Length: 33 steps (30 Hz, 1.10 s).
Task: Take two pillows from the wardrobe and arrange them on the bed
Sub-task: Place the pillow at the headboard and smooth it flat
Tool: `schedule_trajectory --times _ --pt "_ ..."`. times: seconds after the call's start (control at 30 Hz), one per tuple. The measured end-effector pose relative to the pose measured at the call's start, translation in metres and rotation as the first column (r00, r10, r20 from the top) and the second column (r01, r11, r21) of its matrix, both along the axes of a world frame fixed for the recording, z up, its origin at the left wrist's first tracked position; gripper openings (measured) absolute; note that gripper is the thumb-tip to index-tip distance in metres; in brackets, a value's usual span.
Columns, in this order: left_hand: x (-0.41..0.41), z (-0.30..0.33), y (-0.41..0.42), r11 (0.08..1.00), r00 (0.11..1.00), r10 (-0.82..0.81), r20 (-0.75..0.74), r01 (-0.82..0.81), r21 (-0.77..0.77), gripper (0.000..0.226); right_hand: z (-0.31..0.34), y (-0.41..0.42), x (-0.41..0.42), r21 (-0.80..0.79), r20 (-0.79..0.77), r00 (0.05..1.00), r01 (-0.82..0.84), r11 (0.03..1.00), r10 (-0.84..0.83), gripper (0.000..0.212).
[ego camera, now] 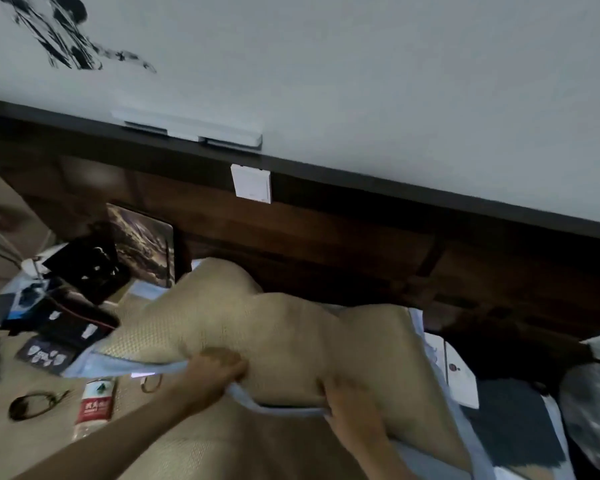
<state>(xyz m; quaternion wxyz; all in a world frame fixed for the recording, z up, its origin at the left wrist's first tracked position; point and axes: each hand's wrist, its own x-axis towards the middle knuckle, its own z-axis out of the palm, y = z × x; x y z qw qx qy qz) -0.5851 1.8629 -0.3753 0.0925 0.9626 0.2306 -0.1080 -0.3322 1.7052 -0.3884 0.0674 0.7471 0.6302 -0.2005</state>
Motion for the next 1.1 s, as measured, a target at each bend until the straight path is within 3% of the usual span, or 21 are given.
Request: schedule_trajectory --times 0.1,0.17,0.23,0.3,0.37,0.47,0.63,0.8,0.93,1.03,1.1 --pt "-0.004 -0.068 -0.029 0.987 0.946 0.134 -0.296 -0.155 -0.048 0.051 -0.074 -0.032 0.000 -0.294 -0.081 0.986 0.117 0.949 -0.146 0.076" --pt "-0.009 -0.114 -0.047 0.915 0.811 0.319 -0.490 -0.399 -0.066 0.079 -0.099 -0.053 0.009 -0.276 -0.141 0.960 0.196 0.941 -0.241 0.079" --pt "0.000 -0.134 -0.058 0.857 0.794 0.430 -0.429 -0.508 -0.081 0.096 -0.122 -0.066 0.022 -0.065 -0.145 0.954 0.256 0.964 -0.263 0.072" --pt "0.016 -0.155 -0.060 0.873 0.834 0.449 -0.321 -0.486 -0.041 0.089 -0.138 -0.062 0.030 0.139 -0.125 0.960 0.267 0.954 -0.250 0.078" --pt "0.040 -0.178 -0.052 0.889 0.866 0.452 -0.214 -0.456 0.031 0.073 -0.154 -0.043 0.027 0.117 -0.181 0.959 0.239 0.964 -0.216 0.087" --pt "0.063 -0.224 -0.032 0.909 0.921 0.387 -0.038 -0.375 0.182 0.072 -0.194 -0.006 0.027 0.153 -0.161 0.966 0.228 0.962 -0.203 0.079" --pt "0.036 -0.280 0.009 0.859 0.893 0.450 -0.020 -0.426 0.285 0.076 -0.254 -0.003 0.057 0.275 -0.039 0.962 0.270 0.923 -0.270 0.089" --pt "0.027 -0.265 0.009 0.903 0.926 0.366 -0.088 -0.331 0.273 0.074 -0.260 -0.034 0.067 0.253 -0.011 0.945 0.317 0.914 -0.326 0.088" --pt "0.089 -0.247 0.013 0.923 0.952 0.306 0.025 -0.303 0.236 0.071 -0.238 0.004 0.060 0.239 -0.046 0.944 0.329 0.914 -0.327 0.081" --pt "0.155 -0.247 0.015 0.952 0.966 0.249 0.067 -0.257 0.168 0.064 -0.232 0.063 0.050 0.287 -0.057 0.982 0.187 0.940 -0.178 0.065" --pt "0.145 -0.256 0.030 0.939 0.958 0.283 0.056 -0.288 0.187 0.060 -0.240 0.074 0.071 0.249 -0.034 0.994 0.106 0.963 -0.101 0.064"
